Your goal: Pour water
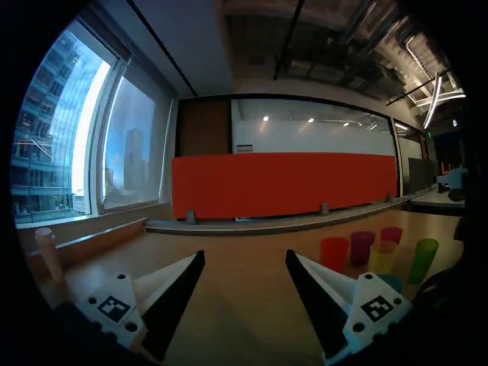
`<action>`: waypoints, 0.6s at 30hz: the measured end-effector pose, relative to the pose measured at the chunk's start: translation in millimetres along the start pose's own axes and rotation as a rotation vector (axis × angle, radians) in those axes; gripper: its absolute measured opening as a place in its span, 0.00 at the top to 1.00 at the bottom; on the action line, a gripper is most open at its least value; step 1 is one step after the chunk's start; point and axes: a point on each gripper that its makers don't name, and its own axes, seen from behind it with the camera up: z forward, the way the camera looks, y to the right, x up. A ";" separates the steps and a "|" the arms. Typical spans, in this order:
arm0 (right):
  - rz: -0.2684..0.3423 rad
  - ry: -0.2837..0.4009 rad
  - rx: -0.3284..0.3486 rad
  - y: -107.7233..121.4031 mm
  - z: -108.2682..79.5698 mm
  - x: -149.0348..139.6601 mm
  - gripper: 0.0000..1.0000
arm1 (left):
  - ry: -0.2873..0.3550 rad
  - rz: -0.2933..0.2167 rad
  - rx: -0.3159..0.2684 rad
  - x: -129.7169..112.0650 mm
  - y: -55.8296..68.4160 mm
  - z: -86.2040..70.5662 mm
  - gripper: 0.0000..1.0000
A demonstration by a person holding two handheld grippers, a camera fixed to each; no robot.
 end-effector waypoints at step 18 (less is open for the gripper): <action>0.024 0.011 0.000 -1.1 -1.3 3.8 0.00 | -0.016 -0.030 -0.007 -10.9 -0.7 0.0 0.01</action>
